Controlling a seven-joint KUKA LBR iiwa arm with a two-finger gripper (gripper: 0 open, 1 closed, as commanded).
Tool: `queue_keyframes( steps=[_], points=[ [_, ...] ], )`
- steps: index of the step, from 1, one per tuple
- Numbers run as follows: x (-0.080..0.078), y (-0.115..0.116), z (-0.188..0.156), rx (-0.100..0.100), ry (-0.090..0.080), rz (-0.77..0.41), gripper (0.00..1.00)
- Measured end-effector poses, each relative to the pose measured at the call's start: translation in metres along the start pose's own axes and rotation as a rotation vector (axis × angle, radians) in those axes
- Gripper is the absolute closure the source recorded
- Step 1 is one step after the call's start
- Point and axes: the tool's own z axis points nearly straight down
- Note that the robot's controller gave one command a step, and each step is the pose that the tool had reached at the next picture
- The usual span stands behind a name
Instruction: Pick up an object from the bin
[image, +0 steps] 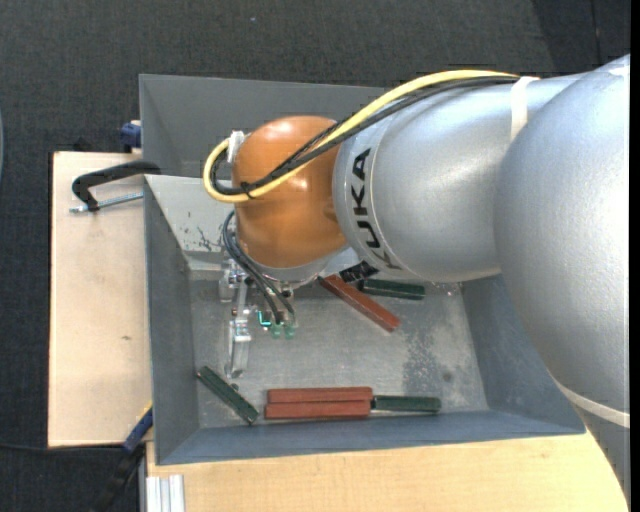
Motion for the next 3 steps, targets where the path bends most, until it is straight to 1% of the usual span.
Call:
queue_keyframes(
  steps=[1,2,3],
  points=[
    [-0.002,-0.001,-0.005,-0.002,-0.008,0.003,0.0],
    [0.019,0.002,0.069,-0.003,-0.012,-0.043,0.0],
    [0.027,0.001,0.088,-0.002,-0.008,0.105,0.0]
  ],
)
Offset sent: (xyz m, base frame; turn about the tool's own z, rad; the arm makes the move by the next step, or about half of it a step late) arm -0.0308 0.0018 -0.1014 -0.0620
